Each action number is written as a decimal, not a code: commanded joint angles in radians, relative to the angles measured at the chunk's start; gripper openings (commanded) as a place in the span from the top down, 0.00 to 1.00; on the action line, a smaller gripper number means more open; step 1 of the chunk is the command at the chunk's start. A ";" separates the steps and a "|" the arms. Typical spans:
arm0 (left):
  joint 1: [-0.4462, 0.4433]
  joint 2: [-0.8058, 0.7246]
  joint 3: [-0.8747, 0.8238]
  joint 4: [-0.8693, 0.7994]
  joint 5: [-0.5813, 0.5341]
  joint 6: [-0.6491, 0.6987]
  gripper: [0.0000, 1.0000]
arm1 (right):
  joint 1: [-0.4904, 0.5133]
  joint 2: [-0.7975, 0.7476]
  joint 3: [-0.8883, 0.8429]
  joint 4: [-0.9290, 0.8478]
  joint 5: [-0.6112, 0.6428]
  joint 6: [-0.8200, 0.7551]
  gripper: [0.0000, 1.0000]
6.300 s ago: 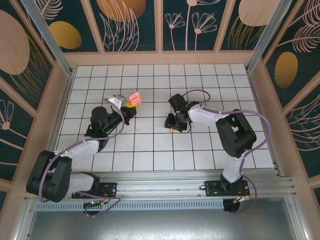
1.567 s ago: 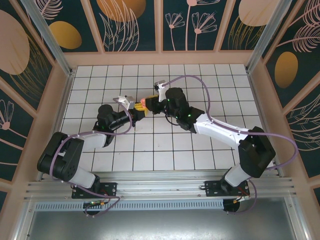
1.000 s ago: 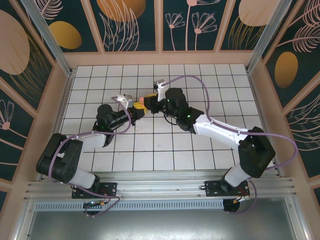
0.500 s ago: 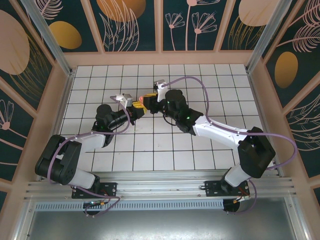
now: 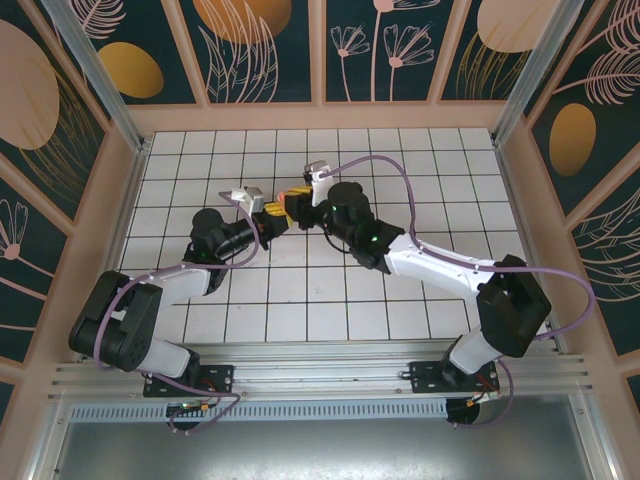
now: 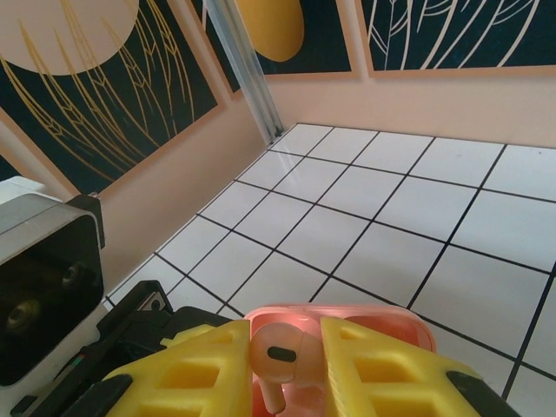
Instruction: Insert the wireless bluetooth earbuds into the charging case
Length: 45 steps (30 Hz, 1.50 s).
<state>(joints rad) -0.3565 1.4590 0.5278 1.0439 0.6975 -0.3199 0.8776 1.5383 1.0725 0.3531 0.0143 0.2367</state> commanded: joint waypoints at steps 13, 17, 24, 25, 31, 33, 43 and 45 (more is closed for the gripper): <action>-0.006 -0.045 0.031 0.116 -0.021 0.020 0.94 | 0.051 -0.057 -0.060 -0.055 -0.013 -0.042 0.75; -0.007 -0.052 0.033 0.069 -0.005 0.070 0.94 | 0.044 -0.056 -0.038 -0.071 -0.014 -0.030 0.67; -0.006 -0.072 0.022 0.004 0.010 0.126 0.94 | 0.030 -0.091 -0.014 -0.074 -0.018 -0.020 0.54; -0.007 -0.075 0.021 -0.006 0.012 0.133 0.94 | 0.026 -0.102 -0.013 -0.074 -0.020 -0.020 0.53; -0.007 -0.080 0.016 -0.032 0.047 0.163 0.94 | 0.007 -0.166 0.003 -0.092 -0.057 -0.016 0.50; -0.007 -0.084 0.018 -0.049 0.083 0.188 0.93 | -0.006 -0.190 0.001 -0.097 -0.085 -0.010 0.49; -0.008 -0.109 0.027 -0.120 0.161 0.245 0.93 | -0.176 -0.241 -0.014 -0.132 -0.435 0.095 0.44; -0.007 -0.114 0.029 -0.120 0.169 0.244 0.92 | -0.193 -0.236 -0.009 -0.165 -0.466 0.106 0.41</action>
<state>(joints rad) -0.3622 1.3701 0.5312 0.9344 0.8207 -0.1059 0.6979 1.3094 1.0386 0.2321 -0.3267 0.3042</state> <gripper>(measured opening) 0.186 0.580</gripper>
